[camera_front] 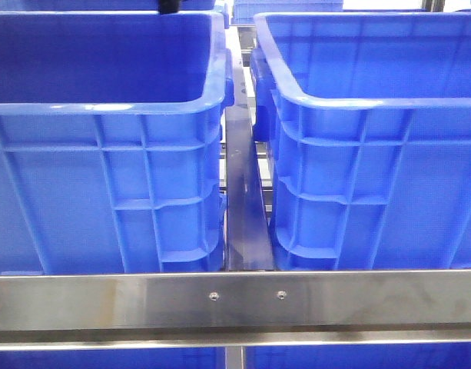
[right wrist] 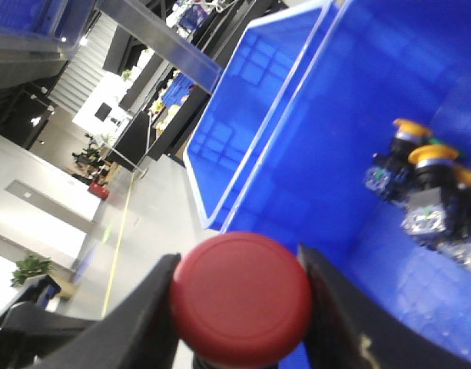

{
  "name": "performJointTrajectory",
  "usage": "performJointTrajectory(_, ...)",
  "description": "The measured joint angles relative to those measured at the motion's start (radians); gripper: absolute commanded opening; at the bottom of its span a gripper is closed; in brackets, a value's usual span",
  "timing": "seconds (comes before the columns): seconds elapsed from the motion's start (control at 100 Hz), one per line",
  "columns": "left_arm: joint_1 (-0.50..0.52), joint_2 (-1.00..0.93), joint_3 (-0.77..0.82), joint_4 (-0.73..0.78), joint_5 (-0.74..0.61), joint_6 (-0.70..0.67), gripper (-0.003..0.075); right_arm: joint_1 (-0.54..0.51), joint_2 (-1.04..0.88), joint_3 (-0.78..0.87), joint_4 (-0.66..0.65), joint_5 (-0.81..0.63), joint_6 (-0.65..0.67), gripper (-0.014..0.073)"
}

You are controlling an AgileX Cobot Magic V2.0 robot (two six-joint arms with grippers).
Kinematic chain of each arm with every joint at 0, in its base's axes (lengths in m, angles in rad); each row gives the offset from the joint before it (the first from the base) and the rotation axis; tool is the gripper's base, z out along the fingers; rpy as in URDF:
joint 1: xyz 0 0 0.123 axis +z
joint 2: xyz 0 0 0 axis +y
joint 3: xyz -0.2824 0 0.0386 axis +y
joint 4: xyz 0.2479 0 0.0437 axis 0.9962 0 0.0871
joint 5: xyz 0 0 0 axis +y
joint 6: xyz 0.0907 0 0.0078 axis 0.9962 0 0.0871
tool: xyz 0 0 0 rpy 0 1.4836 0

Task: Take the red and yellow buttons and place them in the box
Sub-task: 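Carry the red button with the right gripper into the empty bin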

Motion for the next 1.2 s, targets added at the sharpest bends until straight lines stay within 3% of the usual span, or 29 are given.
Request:
performJointTrajectory(0.11,0.0,-0.019,0.0,0.05,0.0,-0.047,-0.002,-0.02,-0.026,0.0,-0.032,0.005,0.002,0.0075)
performJointTrajectory(0.48,0.0,-0.05,0.0,0.184,0.025,-0.158,-0.0019,-0.121,-0.112,0.031,-0.165,0.03,0.078,0.0075)
performJointTrajectory(1.2,0.0,-0.05,0.0,0.185,0.025,-0.162,-0.0019,-0.604,-0.178,0.238,-0.176,0.065,0.116,0.0075)
